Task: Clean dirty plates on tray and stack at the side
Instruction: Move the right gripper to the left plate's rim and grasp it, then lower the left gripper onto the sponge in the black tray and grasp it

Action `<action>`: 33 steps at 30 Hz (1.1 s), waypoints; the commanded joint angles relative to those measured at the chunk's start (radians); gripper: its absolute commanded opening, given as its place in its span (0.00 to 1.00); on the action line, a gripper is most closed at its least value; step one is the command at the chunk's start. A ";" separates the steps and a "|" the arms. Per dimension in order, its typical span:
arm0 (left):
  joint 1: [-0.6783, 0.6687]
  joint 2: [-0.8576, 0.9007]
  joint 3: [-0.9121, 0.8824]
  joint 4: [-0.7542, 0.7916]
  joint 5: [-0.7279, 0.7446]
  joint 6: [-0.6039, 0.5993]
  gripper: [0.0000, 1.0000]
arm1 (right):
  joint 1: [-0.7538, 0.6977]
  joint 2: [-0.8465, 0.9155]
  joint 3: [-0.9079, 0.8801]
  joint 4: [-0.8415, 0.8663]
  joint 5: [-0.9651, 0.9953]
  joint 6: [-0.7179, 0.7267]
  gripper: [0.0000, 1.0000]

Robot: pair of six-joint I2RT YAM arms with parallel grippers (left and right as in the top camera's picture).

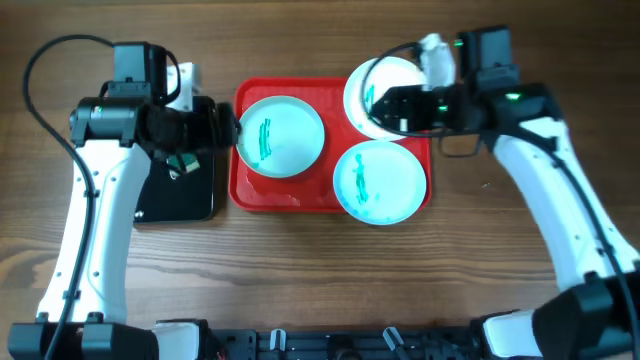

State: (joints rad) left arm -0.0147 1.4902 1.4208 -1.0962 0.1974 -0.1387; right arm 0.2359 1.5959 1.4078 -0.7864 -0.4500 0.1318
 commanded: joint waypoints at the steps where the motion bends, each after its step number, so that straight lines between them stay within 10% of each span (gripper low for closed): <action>1: 0.082 0.004 0.018 0.009 -0.150 -0.264 1.00 | 0.080 0.067 0.042 0.023 0.079 0.116 0.74; 33: 0.177 0.143 0.018 -0.007 -0.166 -0.205 0.99 | 0.281 0.651 0.290 0.193 0.360 0.133 0.41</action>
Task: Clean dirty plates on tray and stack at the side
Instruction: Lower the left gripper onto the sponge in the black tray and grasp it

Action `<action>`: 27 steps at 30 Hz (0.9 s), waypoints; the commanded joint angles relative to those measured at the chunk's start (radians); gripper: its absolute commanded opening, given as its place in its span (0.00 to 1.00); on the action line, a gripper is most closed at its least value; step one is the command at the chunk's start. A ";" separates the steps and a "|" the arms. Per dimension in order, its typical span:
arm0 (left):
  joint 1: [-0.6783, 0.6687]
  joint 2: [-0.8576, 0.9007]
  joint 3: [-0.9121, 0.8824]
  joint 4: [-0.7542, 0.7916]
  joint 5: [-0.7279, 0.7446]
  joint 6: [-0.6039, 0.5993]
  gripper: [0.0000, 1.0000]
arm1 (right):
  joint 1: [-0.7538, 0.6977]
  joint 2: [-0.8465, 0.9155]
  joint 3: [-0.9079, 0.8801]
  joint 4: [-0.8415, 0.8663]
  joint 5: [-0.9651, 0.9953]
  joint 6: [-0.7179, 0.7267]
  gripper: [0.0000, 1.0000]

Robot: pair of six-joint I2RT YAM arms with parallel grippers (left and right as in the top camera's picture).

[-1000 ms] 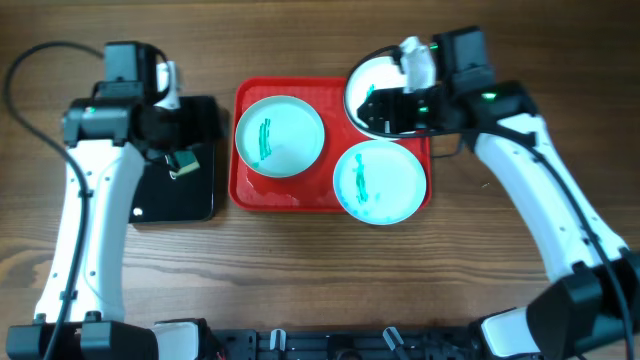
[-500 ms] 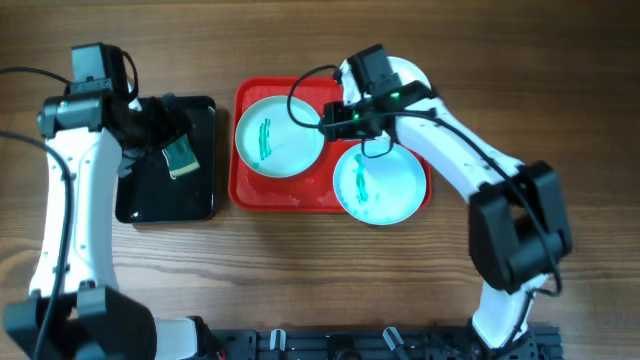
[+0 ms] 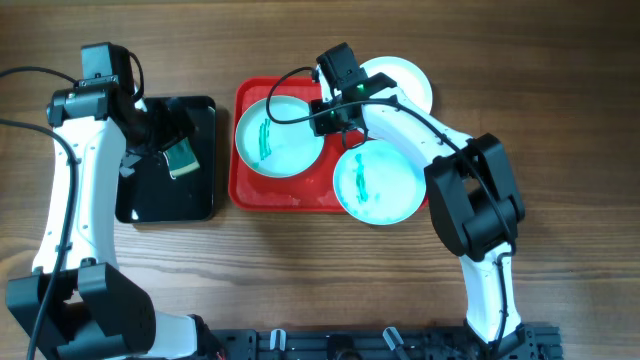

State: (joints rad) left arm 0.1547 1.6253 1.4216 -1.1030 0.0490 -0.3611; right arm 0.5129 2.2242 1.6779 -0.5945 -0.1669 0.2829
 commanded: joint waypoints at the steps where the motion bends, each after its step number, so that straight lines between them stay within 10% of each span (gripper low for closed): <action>1: 0.007 0.008 0.017 0.000 -0.018 0.017 0.99 | 0.004 0.027 0.020 0.002 0.077 -0.018 0.40; 19: 0.007 0.008 0.016 0.000 -0.025 0.016 0.95 | 0.006 0.077 0.016 -0.038 0.039 0.166 0.06; 27: 0.007 0.008 0.003 0.000 -0.025 0.016 0.94 | 0.006 0.077 0.016 -0.089 0.028 0.200 0.05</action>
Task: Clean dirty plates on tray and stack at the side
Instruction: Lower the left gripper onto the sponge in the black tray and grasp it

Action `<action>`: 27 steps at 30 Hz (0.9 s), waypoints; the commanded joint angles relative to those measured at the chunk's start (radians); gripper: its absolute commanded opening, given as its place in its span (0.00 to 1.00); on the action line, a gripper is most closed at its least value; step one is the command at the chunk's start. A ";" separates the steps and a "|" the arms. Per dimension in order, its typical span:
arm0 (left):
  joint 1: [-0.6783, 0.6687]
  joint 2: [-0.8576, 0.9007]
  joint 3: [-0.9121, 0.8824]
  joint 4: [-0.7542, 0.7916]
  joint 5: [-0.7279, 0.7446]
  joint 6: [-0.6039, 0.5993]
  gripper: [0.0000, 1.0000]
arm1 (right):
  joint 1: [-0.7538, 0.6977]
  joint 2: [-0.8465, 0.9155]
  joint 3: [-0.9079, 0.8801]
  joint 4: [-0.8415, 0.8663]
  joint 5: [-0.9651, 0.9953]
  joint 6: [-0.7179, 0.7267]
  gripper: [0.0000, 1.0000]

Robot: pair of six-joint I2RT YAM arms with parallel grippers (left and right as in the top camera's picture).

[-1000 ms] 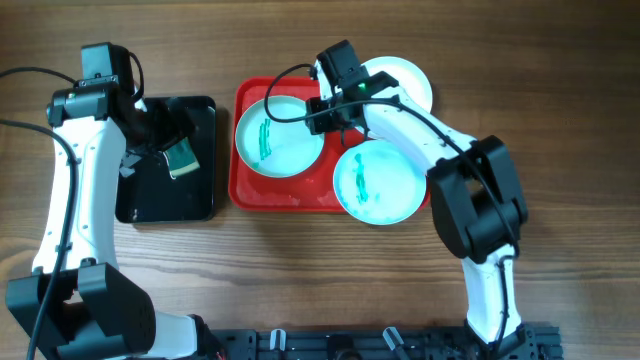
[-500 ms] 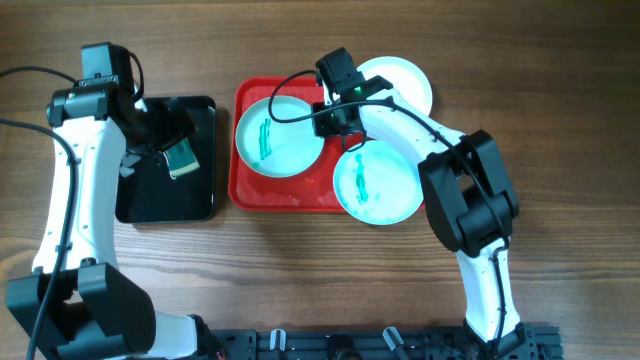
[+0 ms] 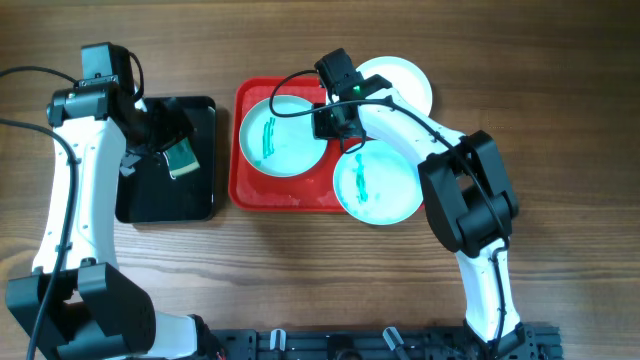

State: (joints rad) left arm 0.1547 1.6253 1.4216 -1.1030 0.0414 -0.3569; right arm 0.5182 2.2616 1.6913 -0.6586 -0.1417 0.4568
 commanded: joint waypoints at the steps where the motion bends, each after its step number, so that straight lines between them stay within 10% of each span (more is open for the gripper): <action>1: 0.007 0.008 0.003 0.000 -0.017 0.012 0.94 | 0.001 0.039 0.003 -0.029 0.003 0.035 0.05; 12: 0.007 0.008 0.003 0.017 -0.017 0.012 0.93 | 0.001 0.039 0.003 -0.038 0.003 0.044 0.04; 27: 0.007 0.288 0.003 0.207 -0.058 -0.093 0.63 | 0.001 0.040 0.002 -0.039 0.007 0.041 0.04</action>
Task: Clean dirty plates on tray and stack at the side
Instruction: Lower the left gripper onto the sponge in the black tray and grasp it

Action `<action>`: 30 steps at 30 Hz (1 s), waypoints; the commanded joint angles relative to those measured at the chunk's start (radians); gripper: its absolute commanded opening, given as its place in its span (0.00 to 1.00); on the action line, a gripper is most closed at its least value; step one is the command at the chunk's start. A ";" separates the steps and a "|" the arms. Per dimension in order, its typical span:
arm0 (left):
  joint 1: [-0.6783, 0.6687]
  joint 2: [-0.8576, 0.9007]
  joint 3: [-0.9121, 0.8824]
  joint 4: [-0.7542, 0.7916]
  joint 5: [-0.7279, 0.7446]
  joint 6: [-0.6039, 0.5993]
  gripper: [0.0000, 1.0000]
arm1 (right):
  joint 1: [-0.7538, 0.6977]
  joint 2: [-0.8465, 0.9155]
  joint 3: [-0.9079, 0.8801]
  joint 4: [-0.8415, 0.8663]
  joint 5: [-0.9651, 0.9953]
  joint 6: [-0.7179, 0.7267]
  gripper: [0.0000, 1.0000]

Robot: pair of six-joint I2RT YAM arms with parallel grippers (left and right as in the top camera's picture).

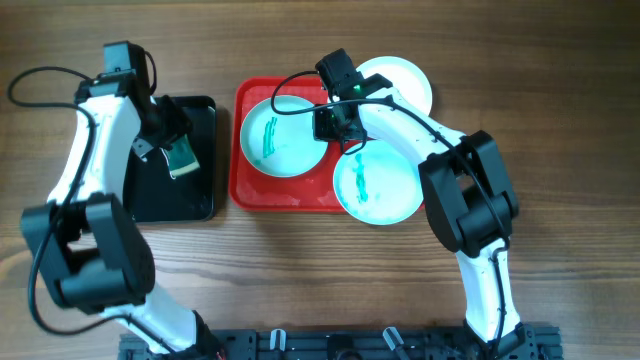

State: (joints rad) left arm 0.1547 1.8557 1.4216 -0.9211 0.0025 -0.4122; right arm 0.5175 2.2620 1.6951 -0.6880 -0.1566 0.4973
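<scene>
A red tray [300,200] holds two white plates smeared with teal. One dirty plate [275,140] sits at its left, and the other dirty plate [380,190] overhangs the front right corner. My right gripper [335,125] is at the left plate's right rim and appears shut on it. A clean white plate [405,85] lies at the tray's back right corner. A green-tan sponge [181,158] rests in a black tray [165,195] on the left. My left gripper [160,142] hangs just over the sponge; its fingers look parted.
Bare wooden table [560,120] surrounds both trays. The right arm stretches from the front right across the front plate. The left arm's cable loops at the far left.
The left arm has changed its pose, its elbow now lower in the view, while its gripper stays by the sponge. The right gripper, the plates and the sponge are where they were.
At first my left gripper was by the red tray's left edge and my right gripper held the clean plate at the back right. Then the left gripper was over the sponge and the right at the left dirty plate's rim. That plate shifted slightly right afterwards.
</scene>
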 commanded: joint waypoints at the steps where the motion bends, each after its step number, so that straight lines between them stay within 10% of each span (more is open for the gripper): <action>1: 0.006 0.075 0.003 0.039 -0.019 -0.038 0.62 | 0.002 0.039 -0.002 -0.009 0.022 0.000 0.04; 11: 0.002 0.204 0.003 0.099 -0.019 0.016 0.45 | 0.002 0.039 -0.002 -0.009 0.022 0.001 0.04; 17: 0.002 0.209 0.003 0.103 -0.024 0.016 0.04 | 0.002 0.039 -0.002 -0.009 0.026 0.000 0.04; 30: 0.000 0.129 0.146 -0.072 -0.014 0.021 0.04 | 0.002 0.039 -0.002 -0.009 0.021 0.000 0.04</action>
State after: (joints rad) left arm 0.1547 2.0438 1.4872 -0.9539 -0.0174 -0.3988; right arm 0.5171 2.2620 1.6951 -0.6880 -0.1566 0.4973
